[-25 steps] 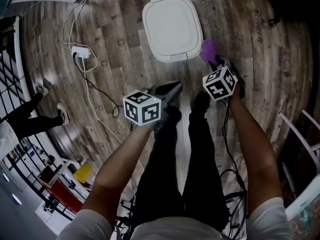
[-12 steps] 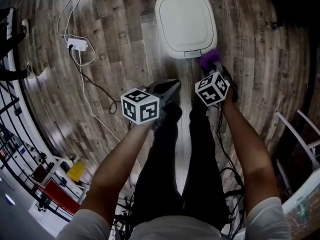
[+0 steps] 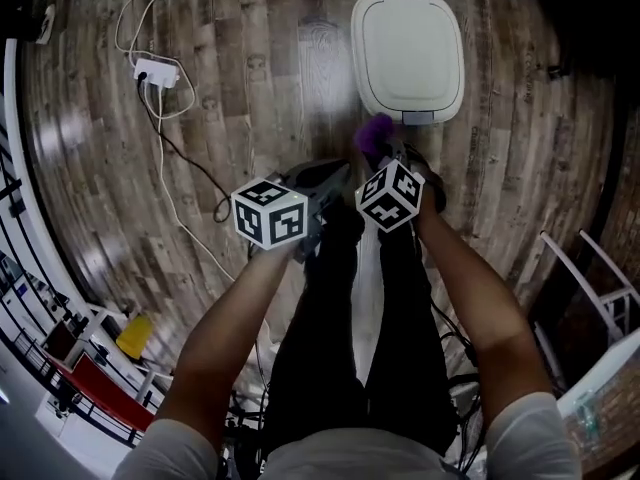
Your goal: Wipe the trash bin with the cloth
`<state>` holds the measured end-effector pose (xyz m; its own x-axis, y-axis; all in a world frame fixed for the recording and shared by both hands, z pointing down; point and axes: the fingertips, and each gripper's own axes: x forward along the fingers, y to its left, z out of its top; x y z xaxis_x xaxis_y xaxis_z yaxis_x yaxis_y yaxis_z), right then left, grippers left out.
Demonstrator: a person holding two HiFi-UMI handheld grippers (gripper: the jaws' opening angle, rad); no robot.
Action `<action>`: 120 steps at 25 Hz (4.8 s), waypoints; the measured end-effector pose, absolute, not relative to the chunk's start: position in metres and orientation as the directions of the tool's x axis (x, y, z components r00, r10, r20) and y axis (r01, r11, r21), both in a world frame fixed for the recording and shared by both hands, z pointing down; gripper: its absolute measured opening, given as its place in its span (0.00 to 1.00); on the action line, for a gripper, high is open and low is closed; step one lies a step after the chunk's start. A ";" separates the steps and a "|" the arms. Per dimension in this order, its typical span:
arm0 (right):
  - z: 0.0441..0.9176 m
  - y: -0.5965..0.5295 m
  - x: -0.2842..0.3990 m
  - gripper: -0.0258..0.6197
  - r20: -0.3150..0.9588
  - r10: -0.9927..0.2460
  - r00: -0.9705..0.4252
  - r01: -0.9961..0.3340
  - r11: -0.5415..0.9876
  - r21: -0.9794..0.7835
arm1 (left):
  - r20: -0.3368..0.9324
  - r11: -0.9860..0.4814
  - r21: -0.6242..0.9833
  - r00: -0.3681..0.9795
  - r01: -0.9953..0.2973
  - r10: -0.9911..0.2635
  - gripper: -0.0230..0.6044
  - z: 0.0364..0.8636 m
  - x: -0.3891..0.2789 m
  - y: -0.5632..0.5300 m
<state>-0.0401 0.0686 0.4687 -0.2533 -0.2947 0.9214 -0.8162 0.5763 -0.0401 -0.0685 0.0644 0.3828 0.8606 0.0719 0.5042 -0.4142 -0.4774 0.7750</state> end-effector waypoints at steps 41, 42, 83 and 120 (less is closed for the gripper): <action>0.463 -0.240 0.098 0.19 0.977 -0.116 0.180 -0.266 0.950 0.161 | 0.396 -0.312 0.818 0.866 -0.484 -0.305 0.04 0.374 -0.052 -0.037; 0.465 -0.236 0.093 0.19 0.980 -0.109 0.168 -0.263 0.953 0.151 | 0.397 -0.313 0.818 0.867 -0.483 -0.301 0.04 0.375 -0.054 -0.036; 0.474 -0.009 -0.038 0.19 0.998 0.042 -0.054 -0.161 0.986 -0.051 | 0.416 -0.275 0.826 0.861 -0.493 -0.293 0.04 0.382 -0.116 0.027; 0.364 0.040 0.114 0.19 0.814 -0.368 -0.449 -0.862 0.418 -0.286 | 0.474 -0.566 0.735 0.880 -0.374 0.035 0.04 0.318 0.041 0.002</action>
